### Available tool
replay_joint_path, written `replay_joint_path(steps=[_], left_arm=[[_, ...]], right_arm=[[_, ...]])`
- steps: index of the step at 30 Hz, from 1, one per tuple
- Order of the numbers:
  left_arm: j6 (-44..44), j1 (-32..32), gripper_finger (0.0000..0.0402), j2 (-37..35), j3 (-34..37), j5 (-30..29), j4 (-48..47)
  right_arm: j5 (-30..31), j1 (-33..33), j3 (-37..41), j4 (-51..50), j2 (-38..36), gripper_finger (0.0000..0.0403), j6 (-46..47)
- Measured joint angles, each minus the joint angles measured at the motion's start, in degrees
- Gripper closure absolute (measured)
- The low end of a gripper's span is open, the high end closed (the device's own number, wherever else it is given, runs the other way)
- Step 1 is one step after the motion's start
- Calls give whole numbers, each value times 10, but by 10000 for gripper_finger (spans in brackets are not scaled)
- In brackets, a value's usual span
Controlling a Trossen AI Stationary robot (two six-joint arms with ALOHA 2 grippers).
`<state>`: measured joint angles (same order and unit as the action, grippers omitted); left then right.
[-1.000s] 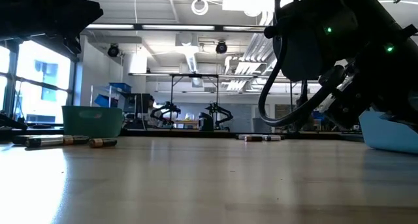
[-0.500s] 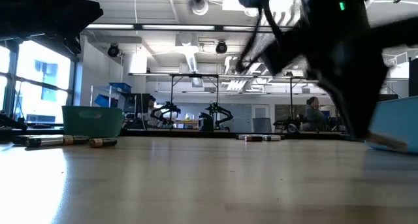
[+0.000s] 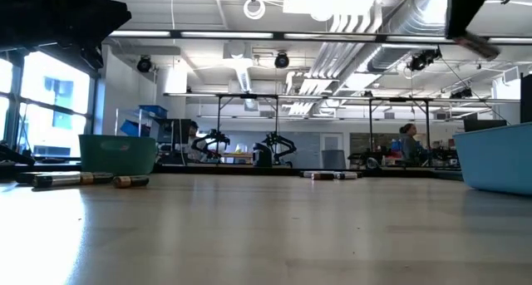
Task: Sort batteries
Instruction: Put the silver battery into the blue bin
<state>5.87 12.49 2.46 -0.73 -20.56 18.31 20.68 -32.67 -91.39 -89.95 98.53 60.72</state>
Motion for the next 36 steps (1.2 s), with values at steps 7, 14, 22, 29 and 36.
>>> replay_joint_path(steps=[7, 14, 22, 29, 36], left_arm=[[0, 0, 344, 0, 0, 0, 0], [0, 0, 344, 0, 0, 0, 0], [0, 0, 344, 0, 0, 0, 0], [0, 0, 344, 0, 0, 0, 0], [0, 0, 344, 0, 0, 0, 0]], right_arm=[[5, -46, 193, 5, -154, 387, 237], [1, -76, 335, 76, -219, 387, 379], [-13, -81, 435, 187, -220, 387, 450], [-32, -81, 491, 234, -220, 387, 486], [-44, -81, 528, 291, -220, 387, 487]])
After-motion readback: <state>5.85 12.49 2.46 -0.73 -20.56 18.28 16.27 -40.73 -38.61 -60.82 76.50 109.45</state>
